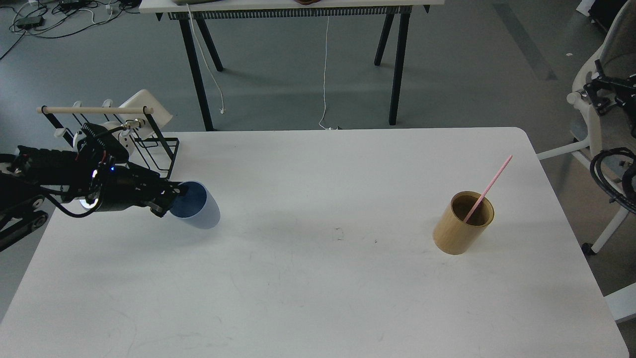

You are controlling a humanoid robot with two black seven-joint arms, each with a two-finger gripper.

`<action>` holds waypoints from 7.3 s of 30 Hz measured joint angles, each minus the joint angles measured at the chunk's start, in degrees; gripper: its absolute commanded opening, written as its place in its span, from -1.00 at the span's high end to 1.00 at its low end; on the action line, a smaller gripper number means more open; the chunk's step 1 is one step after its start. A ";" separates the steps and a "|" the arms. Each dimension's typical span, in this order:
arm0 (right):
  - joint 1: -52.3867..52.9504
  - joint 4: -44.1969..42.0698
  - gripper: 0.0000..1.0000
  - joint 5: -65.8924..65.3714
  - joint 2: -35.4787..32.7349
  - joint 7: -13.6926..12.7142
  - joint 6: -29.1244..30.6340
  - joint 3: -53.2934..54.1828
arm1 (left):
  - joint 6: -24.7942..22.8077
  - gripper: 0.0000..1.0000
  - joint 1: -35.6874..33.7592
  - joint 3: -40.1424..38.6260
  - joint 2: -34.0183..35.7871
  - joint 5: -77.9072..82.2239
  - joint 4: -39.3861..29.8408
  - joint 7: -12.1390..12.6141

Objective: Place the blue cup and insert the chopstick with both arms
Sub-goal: 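Carry the blue cup toward the tan holder and set it down, then release the cup and retract the left arm to its side, then reach the right gripper to the pink stick in the tan holder and grasp it, then lift the pink stick out of the tan holder with the right gripper, then move the pink stick over the blue cup and lower it in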

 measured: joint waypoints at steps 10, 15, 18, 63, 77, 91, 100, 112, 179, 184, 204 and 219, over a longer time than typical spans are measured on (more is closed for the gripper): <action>0.15 0.01 -0.98 0.04 -1.67 0.00 0.00 0.33 | -9.06 0.87 -12.36 0.18 -17.38 0.03 -1.10 0.01; 0.01 -0.16 -0.98 0.14 -2.28 0.81 0.00 0.56 | -9.11 0.87 -12.41 0.48 -27.37 0.10 -1.60 3.95; 0.00 -0.16 -0.98 0.17 -2.30 1.10 0.00 1.26 | -9.11 0.87 -11.87 0.77 -32.14 0.23 -1.16 7.79; -0.91 2.89 -0.98 -0.25 -8.46 1.14 0.01 0.80 | -9.09 -0.70 -3.31 -12.42 -36.60 0.09 1.47 14.20; -4.72 19.59 -0.96 -14.13 -23.69 1.20 0.03 -6.41 | -9.09 -0.99 -2.80 -31.37 -27.15 -59.14 15.83 14.18; -7.51 40.69 -0.96 -47.66 -23.91 1.24 -4.34 -6.89 | -9.10 -0.99 -2.59 -36.25 -26.77 -116.85 32.10 14.18; -17.07 53.17 -0.93 -67.79 -24.87 1.42 -11.11 -6.82 | -9.10 -0.99 -1.41 -36.41 -26.62 -120.86 37.62 14.22; -24.53 56.53 -0.61 -89.33 -24.40 1.59 -21.66 -13.82 | -9.10 -0.99 -1.37 -36.25 -26.32 -120.80 37.59 14.05; -0.52 66.99 0.99 -90.77 -15.31 -4.70 -24.06 -31.66 | -9.10 -0.99 -1.50 -36.50 -22.82 -120.85 37.57 14.02; -0.93 66.82 0.99 -91.08 -14.01 -4.66 -24.05 -35.81 | -9.10 -0.99 -1.44 -36.47 -22.85 -120.80 37.57 14.02; -1.30 59.89 0.74 -93.89 -4.01 -4.54 -24.13 -40.45 | -9.10 -0.99 -1.41 -36.50 -22.14 -120.80 37.59 14.02; -1.14 59.76 -0.09 -92.97 -4.54 -4.16 -24.28 -40.83 | -9.10 -0.99 -1.39 -36.50 -22.10 -120.89 37.58 14.02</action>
